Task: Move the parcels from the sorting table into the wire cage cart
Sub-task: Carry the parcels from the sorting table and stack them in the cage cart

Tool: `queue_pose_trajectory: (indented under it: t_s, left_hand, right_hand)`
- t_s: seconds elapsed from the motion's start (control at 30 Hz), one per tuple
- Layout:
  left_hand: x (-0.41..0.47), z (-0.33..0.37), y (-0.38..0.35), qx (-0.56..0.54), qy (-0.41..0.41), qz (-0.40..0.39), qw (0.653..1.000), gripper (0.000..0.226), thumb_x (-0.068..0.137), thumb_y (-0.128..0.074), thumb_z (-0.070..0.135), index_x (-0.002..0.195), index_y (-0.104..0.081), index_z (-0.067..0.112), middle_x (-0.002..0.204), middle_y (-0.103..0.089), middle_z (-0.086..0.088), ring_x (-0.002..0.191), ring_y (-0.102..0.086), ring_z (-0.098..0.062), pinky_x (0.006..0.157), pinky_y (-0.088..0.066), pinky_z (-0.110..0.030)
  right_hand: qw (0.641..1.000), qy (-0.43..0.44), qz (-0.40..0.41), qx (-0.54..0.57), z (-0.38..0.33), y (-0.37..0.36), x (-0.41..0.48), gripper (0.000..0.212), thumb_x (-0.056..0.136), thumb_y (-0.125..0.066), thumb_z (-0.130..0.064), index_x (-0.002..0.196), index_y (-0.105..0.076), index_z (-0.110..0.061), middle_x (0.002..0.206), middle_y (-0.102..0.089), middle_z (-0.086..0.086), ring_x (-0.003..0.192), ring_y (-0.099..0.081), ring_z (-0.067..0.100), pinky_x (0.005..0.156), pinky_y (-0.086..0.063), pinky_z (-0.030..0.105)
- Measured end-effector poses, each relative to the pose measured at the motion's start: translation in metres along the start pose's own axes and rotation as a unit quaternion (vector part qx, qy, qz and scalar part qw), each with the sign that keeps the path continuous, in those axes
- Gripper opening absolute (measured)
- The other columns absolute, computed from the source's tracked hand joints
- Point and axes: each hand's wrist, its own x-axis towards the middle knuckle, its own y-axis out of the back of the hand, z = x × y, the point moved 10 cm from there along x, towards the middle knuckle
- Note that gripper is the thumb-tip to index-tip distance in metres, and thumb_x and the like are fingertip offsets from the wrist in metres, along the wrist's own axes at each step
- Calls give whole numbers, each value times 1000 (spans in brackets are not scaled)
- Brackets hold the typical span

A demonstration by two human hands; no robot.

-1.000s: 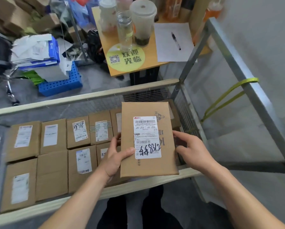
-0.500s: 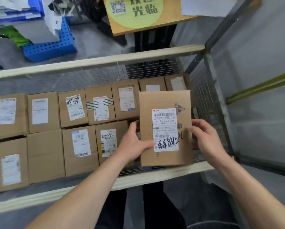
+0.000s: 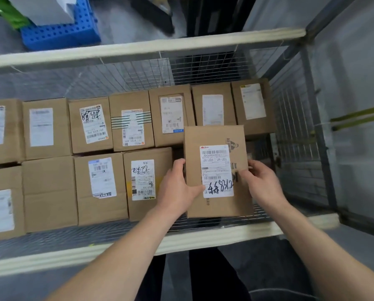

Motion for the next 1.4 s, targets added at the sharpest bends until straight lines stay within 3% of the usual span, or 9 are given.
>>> queue_pose_trajectory:
  t_s: [0.07, 0.13, 0.27, 0.67, 0.87, 1.1, 1.2, 1.3, 1.4]
  left_hand:
    - [3, -7, -4, 7, 6, -4, 1000, 84, 76, -86, 35, 143, -37, 25, 123, -61, 3, 101, -56, -11, 75, -44, -25]
    - [5, -13, -9, 20, 9, -11, 1000, 77, 76, -86, 34, 137, -40, 23, 111, -59, 6, 93, -57, -12, 70, -44, -25]
    - [6, -25, -18, 37, 21, -18, 999, 64, 81, -80, 26, 133, -43, 20, 104, -54, 6, 90, -57, -17, 70, -44, -27]
    - [-2, -41, -27, 26, 14, 0, 1000, 59, 85, -75, 23, 136, -47, 19, 108, -60, 2, 96, -62, -23, 80, -53, -34]
    - [-6, -43, -29, 29, 2, 6, 1000, 59, 86, -74, 21, 139, -48, 19, 102, -55, 6, 95, -62, -23, 81, -51, -30]
    - [9, -55, -33, 37, 3, -3, 999, 52, 84, -73, 16, 132, -53, 20, 98, -56, 4, 90, -58, -19, 74, -47, -28]
    - [25, -65, -37, 51, 10, -9, 999, 51, 81, -75, 14, 128, -54, 18, 102, -63, -1, 94, -62, -22, 81, -55, -37]
    - [41, -74, -42, 61, 13, -13, 998, 53, 79, -77, 13, 126, -53, 17, 110, -65, -3, 99, -64, -24, 86, -56, -44]
    - [52, -79, -45, 74, 7, -4, 997, 50, 80, -72, 8, 126, -54, 16, 116, -62, -4, 104, -61, -23, 89, -55, -40]
  right_hand:
    - [1000, 2, -4, -5, 3, -5, 3, 17, 98, -60, -35, 111, -60, -46, 104, -67, -25, 102, -63, 4, 93, -53, 39]
    - [1000, 0, -7, -12, 5, -10, 4, 30, 99, -60, -32, 128, -61, -38, 106, -66, -23, 100, -62, 2, 95, -53, 39]
    - [999, -13, -6, -31, 12, -15, 6, 45, 100, -60, -29, 144, -54, -27, 124, -68, -9, 114, -63, 16, 101, -53, 48]
    - [996, 3, 6, -90, 18, -14, 8, 46, 99, -57, -36, 142, -58, -21, 126, -69, -5, 112, -63, 14, 101, -53, 42]
    - [993, 20, 4, -115, 13, -14, 7, 35, 100, -55, -36, 130, -67, -25, 95, -68, -18, 102, -65, 14, 93, -54, 40]
    - [993, 12, -35, -111, 14, -37, 18, 29, 101, -54, -38, 126, -65, -28, 108, -69, -11, 104, -64, 14, 83, -50, 31]
    - [991, 10, -52, -121, 15, -52, 32, 36, 101, -54, -40, 134, -61, -27, 114, -68, -8, 103, -62, 15, 81, -50, 32]
    - [990, 4, -61, -125, 20, -65, 45, 40, 99, -57, -41, 135, -60, -25, 120, -67, -6, 106, -62, 17, 89, -53, 38]
    - [990, -8, -66, -123, 27, -72, 52, 48, 97, -60, -43, 141, -54, -25, 129, -64, -6, 115, -60, 19, 97, -53, 44]
